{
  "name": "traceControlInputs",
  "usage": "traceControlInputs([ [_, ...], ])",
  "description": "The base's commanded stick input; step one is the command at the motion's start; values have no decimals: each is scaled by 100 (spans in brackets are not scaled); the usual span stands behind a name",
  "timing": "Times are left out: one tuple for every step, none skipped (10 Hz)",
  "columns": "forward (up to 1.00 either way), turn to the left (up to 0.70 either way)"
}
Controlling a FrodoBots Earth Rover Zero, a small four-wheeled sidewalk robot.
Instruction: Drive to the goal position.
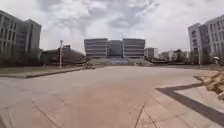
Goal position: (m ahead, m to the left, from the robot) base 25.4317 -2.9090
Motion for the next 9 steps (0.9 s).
traceControlInputs([
  [70,0],
  [70,0],
  [70,0],
  [70,0],
  [70,0],
  [70,0],
  [70,0],
  [70,0],
  [70,0],
])
